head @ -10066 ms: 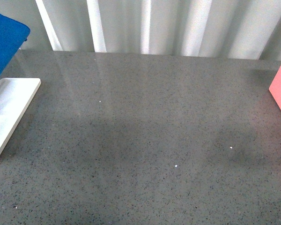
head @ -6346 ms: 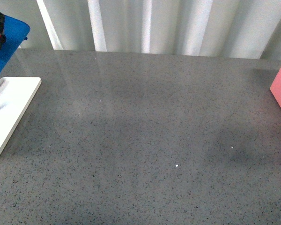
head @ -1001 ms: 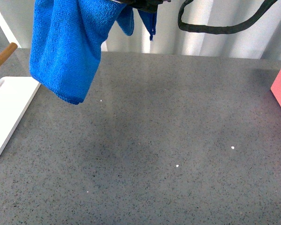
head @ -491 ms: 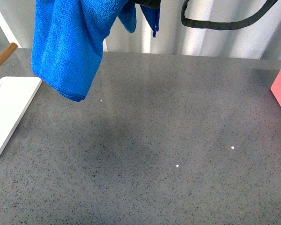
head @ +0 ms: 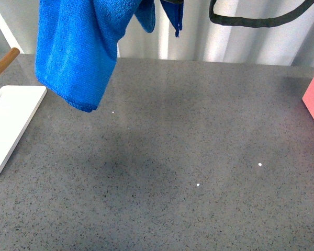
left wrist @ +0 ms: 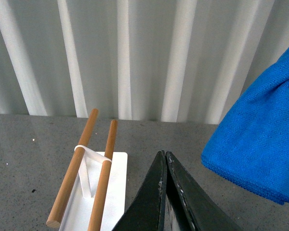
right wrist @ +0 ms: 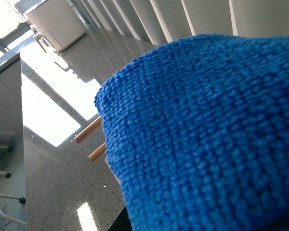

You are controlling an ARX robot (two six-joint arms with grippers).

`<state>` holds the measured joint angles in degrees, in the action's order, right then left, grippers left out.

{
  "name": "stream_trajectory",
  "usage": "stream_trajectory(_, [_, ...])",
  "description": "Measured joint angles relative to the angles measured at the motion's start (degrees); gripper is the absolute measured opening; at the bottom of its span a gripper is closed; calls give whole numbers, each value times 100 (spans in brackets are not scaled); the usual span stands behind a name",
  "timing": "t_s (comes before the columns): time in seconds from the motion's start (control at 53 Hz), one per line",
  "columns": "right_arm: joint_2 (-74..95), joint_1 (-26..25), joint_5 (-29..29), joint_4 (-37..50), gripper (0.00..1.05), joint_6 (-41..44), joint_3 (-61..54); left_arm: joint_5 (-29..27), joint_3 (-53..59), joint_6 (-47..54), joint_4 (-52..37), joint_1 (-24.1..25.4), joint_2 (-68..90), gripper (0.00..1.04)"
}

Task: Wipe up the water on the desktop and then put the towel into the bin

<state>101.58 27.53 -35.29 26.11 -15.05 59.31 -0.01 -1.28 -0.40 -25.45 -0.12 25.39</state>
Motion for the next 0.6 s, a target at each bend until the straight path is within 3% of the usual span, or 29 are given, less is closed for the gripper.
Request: stream_trajectory(0.604, [-127,-83,-33,-4,5,129,-306,0,0,0,1314,0,-1329,3])
